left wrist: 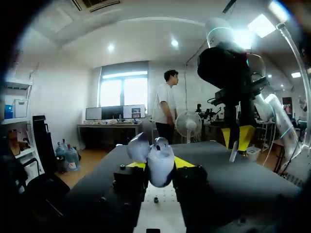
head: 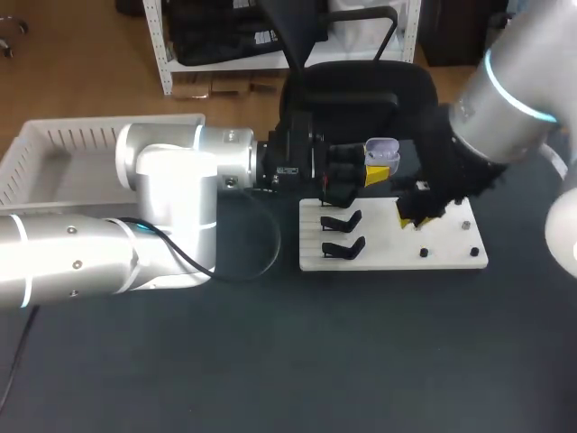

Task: Pick up each earbud case from the left stands, insert the matching earbuds, close the lid, and place the case in the box.

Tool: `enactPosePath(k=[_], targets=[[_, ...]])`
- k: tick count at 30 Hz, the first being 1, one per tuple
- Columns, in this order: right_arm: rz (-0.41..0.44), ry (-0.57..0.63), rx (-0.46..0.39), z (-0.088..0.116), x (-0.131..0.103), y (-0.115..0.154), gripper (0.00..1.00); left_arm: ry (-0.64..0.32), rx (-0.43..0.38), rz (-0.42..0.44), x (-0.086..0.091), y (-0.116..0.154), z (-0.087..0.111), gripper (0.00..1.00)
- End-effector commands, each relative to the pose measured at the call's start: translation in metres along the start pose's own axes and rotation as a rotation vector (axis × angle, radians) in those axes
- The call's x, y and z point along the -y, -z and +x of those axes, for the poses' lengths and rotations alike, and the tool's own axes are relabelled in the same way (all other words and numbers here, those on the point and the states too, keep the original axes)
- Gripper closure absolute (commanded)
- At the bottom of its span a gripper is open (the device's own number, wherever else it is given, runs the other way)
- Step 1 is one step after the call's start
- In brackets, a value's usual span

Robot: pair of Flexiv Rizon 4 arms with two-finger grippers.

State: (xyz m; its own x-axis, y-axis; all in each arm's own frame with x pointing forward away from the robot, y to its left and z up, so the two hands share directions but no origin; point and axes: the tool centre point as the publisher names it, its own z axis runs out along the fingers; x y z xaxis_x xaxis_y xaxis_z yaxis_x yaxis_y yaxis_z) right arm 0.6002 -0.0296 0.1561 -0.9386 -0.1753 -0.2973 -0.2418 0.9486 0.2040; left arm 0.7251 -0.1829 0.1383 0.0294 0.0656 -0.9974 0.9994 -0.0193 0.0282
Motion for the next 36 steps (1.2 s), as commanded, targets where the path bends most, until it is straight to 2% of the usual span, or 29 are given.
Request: enactPosePath(k=[1,7,26,27,28,29,30,32,36], targets=[[0.04,0.027,-0.107,-0.009,-0.021,0.025,1.0,-0.004,0.005,-0.008,0.002,0.0,0.001,1.0],[0.051,0.059,-0.099,-0.02,-0.037,0.037,1.0,-0.004,0.005,-0.008,0.002,0.0,0.001,1.0],[0.056,0.037,-0.083,-0.023,-0.038,0.04,1.0,-0.004,0.005,-0.008,0.002,0.0,0.001,1.0],[0.009,0.047,-0.056,-0.026,-0.036,0.043,1.0,-0.004,0.005,-0.008,0.002,0.0,0.001,1.0],[0.055,0.085,-0.078,-0.029,-0.033,0.044,1.0,-0.004,0.005,-0.008,0.002,0.0,0.001,1.0],[0.054,0.126,-0.057,-0.032,-0.031,0.048,1.0,-0.004,0.005,-0.008,0.002,0.0,0.001,1.0],[0.019,0.141,-0.049,-0.036,-0.029,0.052,1.0,-0.004,0.005,-0.008,0.002,0.0,0.001,1.0],[0.058,0.206,-0.054,-0.044,-0.027,0.06,1.0,-0.004,0.005,-0.008,0.002,0.0,0.001,1.0],[0.065,0.282,-0.069,-0.056,-0.026,0.066,1.0,-0.004,0.005,-0.008,0.002,0.0,0.001,1.0]])
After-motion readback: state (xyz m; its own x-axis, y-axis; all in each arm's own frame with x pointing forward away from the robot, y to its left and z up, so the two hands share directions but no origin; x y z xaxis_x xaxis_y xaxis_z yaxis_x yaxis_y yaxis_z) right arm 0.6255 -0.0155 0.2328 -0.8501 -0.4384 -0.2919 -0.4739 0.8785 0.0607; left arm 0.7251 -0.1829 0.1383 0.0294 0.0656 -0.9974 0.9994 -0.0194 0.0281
